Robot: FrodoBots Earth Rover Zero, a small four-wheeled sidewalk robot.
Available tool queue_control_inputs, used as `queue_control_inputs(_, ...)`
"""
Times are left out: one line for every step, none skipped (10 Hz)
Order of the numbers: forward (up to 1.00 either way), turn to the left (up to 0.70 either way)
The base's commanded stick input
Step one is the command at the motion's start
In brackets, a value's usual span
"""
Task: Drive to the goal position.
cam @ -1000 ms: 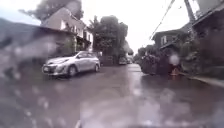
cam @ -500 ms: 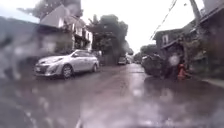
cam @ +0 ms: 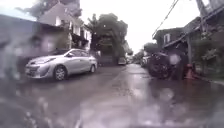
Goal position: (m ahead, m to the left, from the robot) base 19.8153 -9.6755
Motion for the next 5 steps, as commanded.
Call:
queue_control_inputs(1.0,0.0)
queue_control_inputs(1.0,0.0)
queue_control_inputs(1.0,0.0)
queue_control_inputs(1.0,-0.21)
queue_control_inputs(1.0,-0.27)
